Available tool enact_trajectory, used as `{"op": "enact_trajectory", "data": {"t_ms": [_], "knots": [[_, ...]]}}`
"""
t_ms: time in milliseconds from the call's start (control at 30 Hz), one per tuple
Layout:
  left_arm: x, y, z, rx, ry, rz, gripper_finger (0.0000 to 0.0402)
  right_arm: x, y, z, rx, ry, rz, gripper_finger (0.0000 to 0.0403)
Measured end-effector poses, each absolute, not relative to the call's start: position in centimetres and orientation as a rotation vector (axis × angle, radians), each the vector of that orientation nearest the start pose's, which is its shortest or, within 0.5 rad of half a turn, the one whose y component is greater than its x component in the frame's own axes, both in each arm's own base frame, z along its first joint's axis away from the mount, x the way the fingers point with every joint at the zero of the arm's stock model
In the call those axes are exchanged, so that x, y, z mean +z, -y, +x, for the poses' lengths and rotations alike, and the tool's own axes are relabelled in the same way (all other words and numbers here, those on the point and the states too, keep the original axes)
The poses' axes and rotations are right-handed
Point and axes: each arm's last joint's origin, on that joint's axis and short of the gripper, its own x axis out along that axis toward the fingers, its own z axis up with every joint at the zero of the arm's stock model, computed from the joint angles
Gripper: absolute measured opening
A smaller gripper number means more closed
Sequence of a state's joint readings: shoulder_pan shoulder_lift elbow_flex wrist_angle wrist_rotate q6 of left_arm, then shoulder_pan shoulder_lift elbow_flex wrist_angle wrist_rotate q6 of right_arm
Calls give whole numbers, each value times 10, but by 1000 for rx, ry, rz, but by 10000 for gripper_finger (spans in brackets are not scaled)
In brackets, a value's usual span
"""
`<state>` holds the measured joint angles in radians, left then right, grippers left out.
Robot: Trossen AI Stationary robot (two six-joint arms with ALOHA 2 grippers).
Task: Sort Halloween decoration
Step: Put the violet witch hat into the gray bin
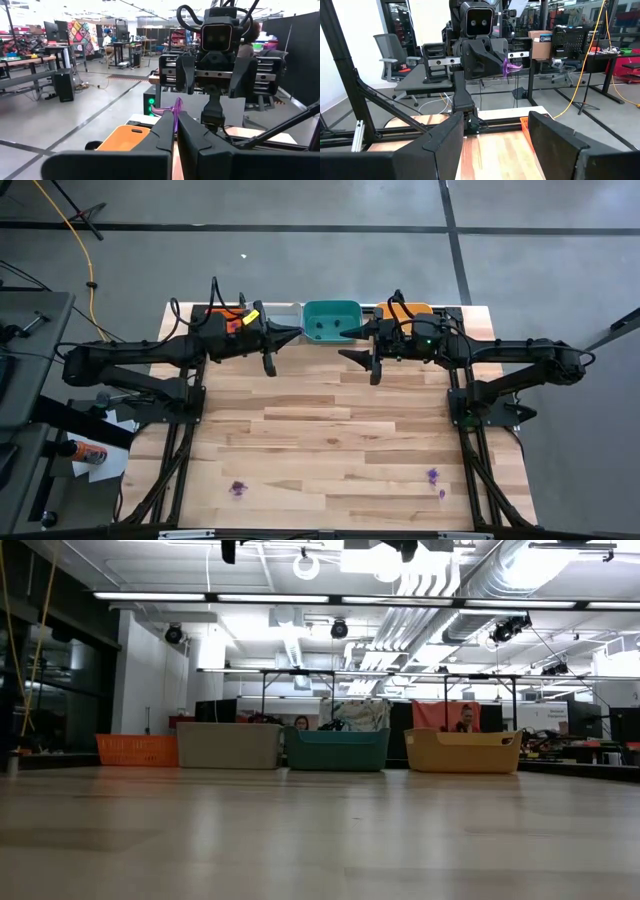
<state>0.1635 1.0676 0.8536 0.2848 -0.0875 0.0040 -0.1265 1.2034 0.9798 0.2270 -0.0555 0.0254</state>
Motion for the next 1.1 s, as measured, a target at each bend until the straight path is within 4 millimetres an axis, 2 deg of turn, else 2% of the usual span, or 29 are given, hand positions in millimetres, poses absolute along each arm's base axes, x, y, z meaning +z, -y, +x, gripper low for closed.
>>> {"op": "enact_trajectory", "data": {"t_ms": [400, 533, 633, 733, 800, 867, 967, 1100], "knots": [[348, -42, 237, 266, 63, 49, 0, 354, 33, 272, -71, 4, 25, 216], [346, -54, 238, 438, 52, 21, 0, 354, 33, 272, -88, 5, 48, 216], [339, -85, 239, 586, -49, -66, 0, 354, 35, 272, -154, 7, 51, 216], [333, -128, 239, 644, -191, -113, 0, 355, 37, 271, -224, 11, 46, 216], [322, -160, 240, 695, -309, -167, 0, 356, 38, 271, -262, 24, 46, 216], [306, -190, 240, 752, -420, -236, 0, 356, 39, 271, -292, 31, 49, 216], [277, -225, 238, 844, -572, -354, 0, 357, 40, 271, -328, 46, 97, 216], [230, -248, 234, 894, -785, -476, 1, 357, 41, 270, -357, 63, 186, 216]]}}
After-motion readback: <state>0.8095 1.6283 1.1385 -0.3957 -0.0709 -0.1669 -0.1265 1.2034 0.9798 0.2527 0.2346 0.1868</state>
